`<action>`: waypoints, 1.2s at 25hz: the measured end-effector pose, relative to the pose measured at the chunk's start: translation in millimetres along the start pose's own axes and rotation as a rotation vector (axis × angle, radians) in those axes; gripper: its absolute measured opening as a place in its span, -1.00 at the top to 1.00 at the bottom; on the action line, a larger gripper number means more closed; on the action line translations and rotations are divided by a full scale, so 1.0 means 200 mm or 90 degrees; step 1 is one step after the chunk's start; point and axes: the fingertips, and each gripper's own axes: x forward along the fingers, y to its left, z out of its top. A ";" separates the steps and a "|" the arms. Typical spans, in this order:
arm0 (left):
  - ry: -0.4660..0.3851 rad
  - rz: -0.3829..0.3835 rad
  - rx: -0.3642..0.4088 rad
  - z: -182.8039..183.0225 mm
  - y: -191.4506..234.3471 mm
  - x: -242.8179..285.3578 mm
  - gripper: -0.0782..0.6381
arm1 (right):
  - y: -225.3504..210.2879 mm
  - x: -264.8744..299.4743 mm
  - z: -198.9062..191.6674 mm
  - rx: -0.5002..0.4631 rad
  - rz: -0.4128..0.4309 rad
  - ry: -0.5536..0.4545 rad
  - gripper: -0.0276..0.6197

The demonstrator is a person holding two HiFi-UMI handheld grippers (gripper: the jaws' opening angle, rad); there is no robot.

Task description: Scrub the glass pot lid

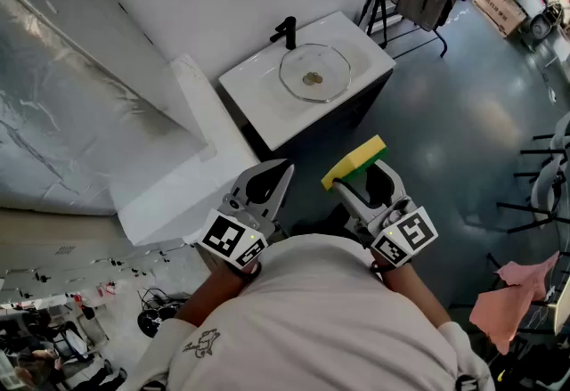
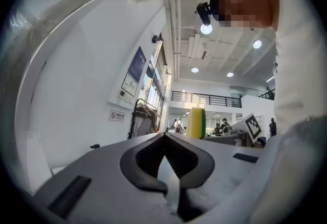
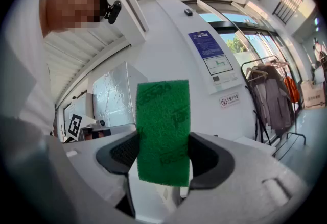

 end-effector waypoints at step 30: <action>0.017 0.023 -0.009 -0.17 0.04 0.85 0.79 | -0.82 -0.19 0.28 0.002 0.092 -0.070 0.00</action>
